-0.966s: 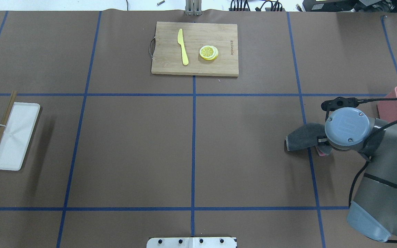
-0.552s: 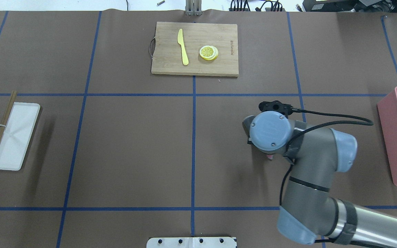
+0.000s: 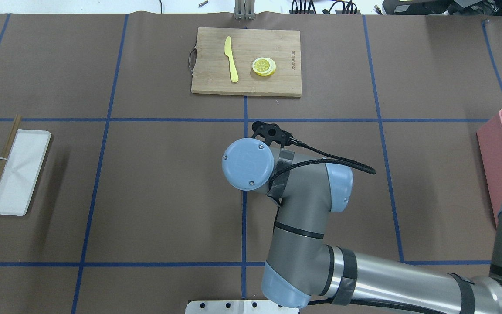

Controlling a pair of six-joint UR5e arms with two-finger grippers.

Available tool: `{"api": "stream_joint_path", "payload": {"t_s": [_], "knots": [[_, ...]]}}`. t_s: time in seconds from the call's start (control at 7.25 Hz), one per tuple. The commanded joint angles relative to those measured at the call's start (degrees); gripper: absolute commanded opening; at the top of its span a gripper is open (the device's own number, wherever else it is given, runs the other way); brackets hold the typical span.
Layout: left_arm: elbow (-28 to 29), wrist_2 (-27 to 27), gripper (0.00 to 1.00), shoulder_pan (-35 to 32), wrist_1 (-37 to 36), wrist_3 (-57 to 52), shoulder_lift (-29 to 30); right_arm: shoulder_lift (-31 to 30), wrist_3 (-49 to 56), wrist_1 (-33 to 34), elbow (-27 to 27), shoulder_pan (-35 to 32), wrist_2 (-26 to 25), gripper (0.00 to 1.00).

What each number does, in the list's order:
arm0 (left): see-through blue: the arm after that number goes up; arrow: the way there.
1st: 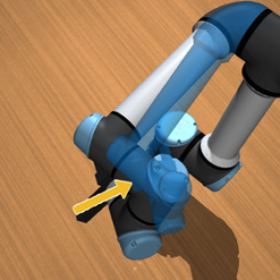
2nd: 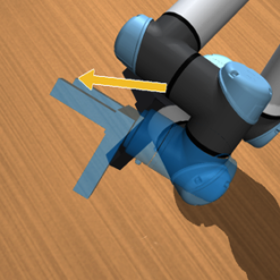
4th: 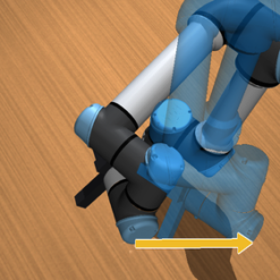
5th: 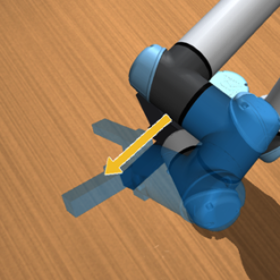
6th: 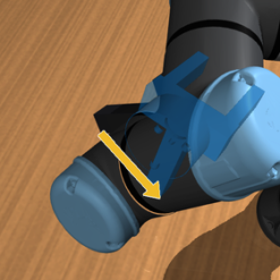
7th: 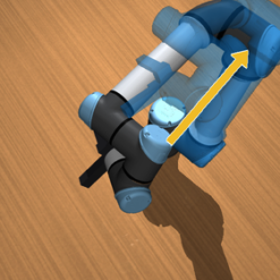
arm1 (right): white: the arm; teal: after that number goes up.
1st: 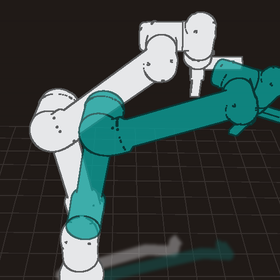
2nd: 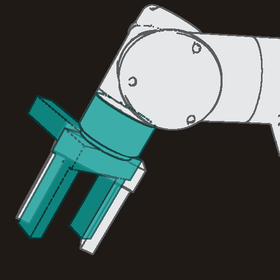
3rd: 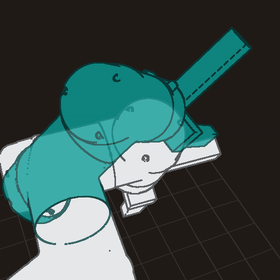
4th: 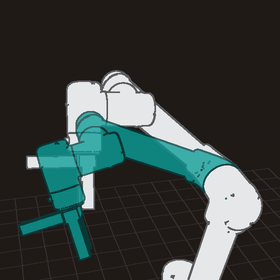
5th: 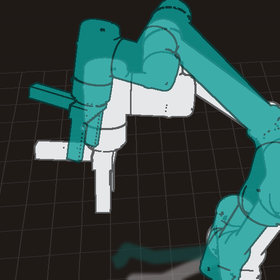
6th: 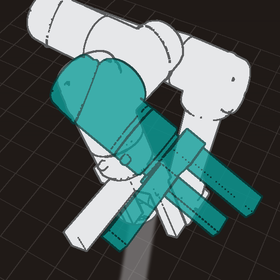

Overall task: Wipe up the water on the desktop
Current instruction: 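Wipe the grey cloth back across the table toward the pink bin with the right gripper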

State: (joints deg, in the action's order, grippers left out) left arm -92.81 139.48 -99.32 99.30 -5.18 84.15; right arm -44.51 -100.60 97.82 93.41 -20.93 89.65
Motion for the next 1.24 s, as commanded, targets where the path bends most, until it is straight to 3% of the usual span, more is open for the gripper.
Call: {"api": "stream_joint_path", "payload": {"t_s": [0.0,0.69,1.1], "knots": [[0.0,0.0,0.98,0.0,0.02,0.0,-0.04,-1.85,-2.06,-0.36,0.43,0.62,-0.88,0.0],[0.0,0.0,0.98,0.09,0.11,0.0,-0.04,-29.6,13.12,10.36,26.78,1.42,-0.35,0.0],[0.0,0.0,0.98,0.09,0.11,0.0,-0.04,-43.51,19.98,10.37,31.29,-0.07,-0.35,0.0]]}}
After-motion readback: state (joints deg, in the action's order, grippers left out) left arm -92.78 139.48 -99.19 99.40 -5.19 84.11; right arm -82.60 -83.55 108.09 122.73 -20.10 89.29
